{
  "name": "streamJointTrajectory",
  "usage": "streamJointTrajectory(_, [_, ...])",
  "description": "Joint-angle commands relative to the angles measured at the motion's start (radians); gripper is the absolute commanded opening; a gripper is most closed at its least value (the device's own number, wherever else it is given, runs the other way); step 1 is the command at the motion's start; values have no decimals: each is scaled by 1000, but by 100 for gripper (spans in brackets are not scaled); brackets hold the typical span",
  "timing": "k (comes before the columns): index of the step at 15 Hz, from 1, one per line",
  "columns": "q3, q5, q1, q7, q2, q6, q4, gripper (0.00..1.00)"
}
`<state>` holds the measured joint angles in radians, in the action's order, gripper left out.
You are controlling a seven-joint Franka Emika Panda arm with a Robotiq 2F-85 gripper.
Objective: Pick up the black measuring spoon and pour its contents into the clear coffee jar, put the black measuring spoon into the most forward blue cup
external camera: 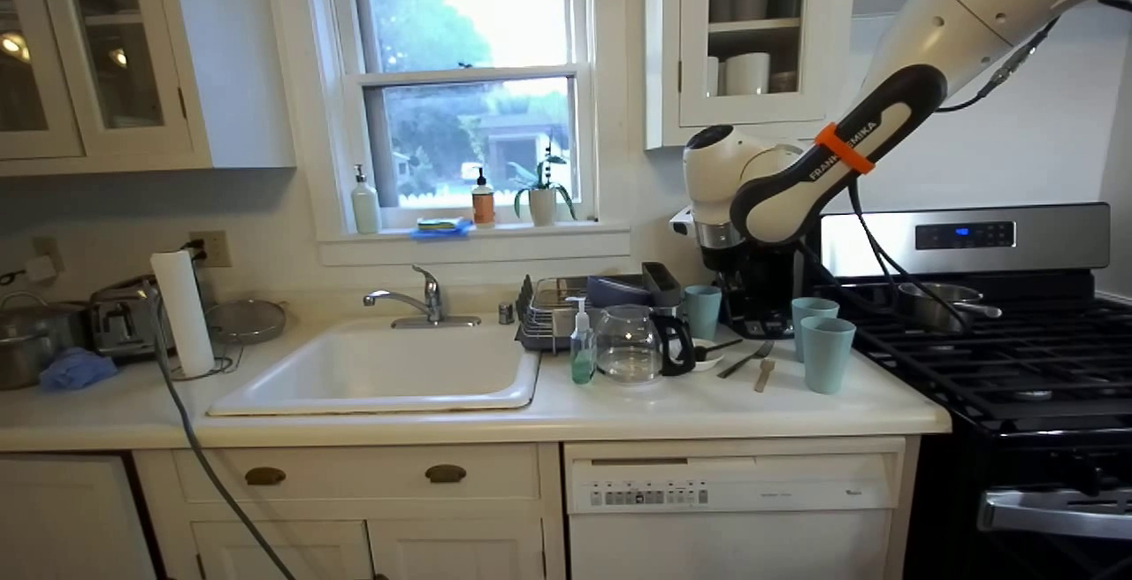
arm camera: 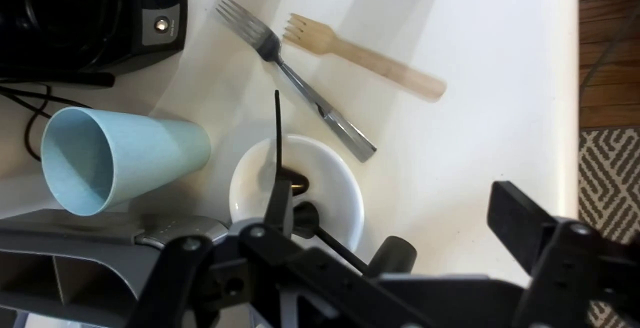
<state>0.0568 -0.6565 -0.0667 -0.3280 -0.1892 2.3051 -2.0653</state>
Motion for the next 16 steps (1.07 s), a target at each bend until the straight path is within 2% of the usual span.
streamJointTrajectory(1, [-10, -19, 3, 0, -65, 15, 31, 100])
streamJointTrajectory(7, [-54, -146, -3, 50, -179, 47, 95, 100])
streamJointTrajectory(14, [-88, -240, 6, 70, -293, 79, 197, 100])
streamJointTrajectory(15, [-93, -251, 5, 72, -308, 81, 212, 97])
streamJointTrajectory(16, [-96, -258, 5, 72, -321, 77, 224, 89])
